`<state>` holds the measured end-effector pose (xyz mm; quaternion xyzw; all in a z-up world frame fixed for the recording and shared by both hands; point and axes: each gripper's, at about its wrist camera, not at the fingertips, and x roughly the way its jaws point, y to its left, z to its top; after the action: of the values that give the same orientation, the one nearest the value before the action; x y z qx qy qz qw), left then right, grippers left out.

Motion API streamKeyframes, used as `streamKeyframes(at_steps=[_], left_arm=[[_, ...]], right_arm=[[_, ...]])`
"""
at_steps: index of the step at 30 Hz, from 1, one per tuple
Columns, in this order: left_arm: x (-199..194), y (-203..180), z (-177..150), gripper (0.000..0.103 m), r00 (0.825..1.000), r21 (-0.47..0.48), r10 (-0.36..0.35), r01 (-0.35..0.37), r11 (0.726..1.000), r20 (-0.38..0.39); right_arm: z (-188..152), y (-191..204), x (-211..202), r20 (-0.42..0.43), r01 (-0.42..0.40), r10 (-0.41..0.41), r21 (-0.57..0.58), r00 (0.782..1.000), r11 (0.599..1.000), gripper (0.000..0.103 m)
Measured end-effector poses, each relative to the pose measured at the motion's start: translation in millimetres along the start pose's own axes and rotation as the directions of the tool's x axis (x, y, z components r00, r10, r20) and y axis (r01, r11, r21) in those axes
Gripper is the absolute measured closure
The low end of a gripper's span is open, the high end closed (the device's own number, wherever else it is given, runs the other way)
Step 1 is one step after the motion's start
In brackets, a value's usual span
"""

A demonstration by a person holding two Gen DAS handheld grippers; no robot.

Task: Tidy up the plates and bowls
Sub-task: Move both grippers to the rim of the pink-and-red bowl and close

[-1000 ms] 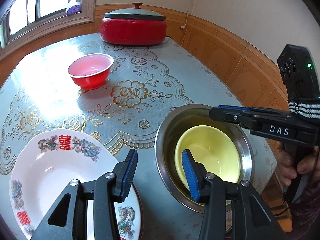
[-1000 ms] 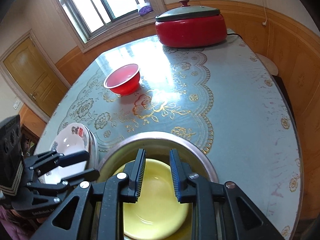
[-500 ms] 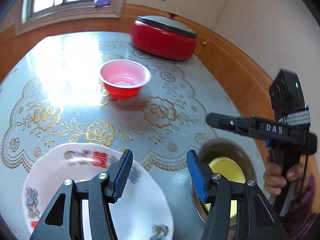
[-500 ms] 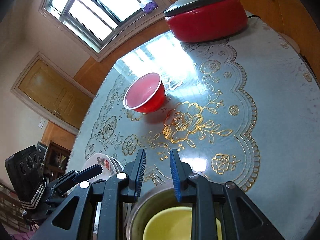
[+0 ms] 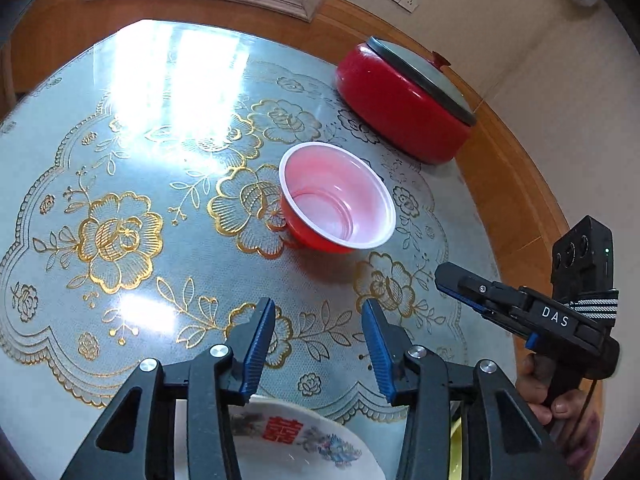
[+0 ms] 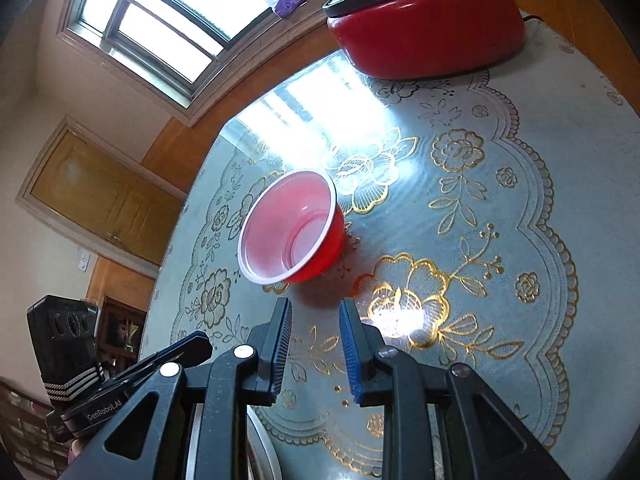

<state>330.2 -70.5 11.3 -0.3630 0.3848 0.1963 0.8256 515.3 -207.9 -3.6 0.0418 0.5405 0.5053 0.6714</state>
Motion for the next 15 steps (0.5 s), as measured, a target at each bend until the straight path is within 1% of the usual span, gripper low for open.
streamKeyframes(at_steps=[1, 5, 7, 9, 11, 13, 15], left_arm=[[4.1, 1.0, 4.1, 0.059, 1.000, -0.007, 0.002, -0.002, 1.000, -0.003], [20.0, 7.7, 21.0, 0.068, 1.000, -0.053, -0.016, 0.015, 0.998, -0.016], [24.3, 9.8, 28.6, 0.069, 1.000, -0.067, -0.017, 0.016, 0.998, -0.009], [29.1, 11.6, 35.9, 0.069, 1.000, -0.079, -0.013, 0.013, 0.997, 0.000], [35.4, 12.3, 43.4, 0.069, 1.000, -0.089, -0.015, 0.015, 0.996, 0.002], [42.2, 10.8, 50.1, 0.069, 1.000, -0.093, -0.018, 0.018, 0.996, 0.006], [48.1, 10.7, 55.7, 0.069, 1.000, -0.090, 0.001, 0.000, 0.996, 0.013]], right_arm=[[4.1, 0.3, 4.7, 0.002, 0.001, -0.001, 0.005, 1.000, 1.000, 0.079], [15.4, 1.6, 21.3, 0.009, 0.011, -0.011, 0.015, 1.000, 1.000, 0.079], [19.0, 1.0, 27.1, 0.024, 0.020, -0.021, 0.024, 0.999, 1.000, 0.080], [21.5, -1.1, 31.2, 0.043, 0.010, -0.012, 0.040, 0.999, 0.999, 0.080], [23.3, 0.6, 35.3, 0.059, 0.012, -0.013, 0.026, 0.998, 1.000, 0.080], [24.0, 1.1, 38.5, 0.057, 0.014, -0.016, 0.023, 0.998, 1.000, 0.080], [24.7, 3.1, 41.7, 0.063, 0.033, -0.033, 0.005, 0.997, 0.999, 0.080]])
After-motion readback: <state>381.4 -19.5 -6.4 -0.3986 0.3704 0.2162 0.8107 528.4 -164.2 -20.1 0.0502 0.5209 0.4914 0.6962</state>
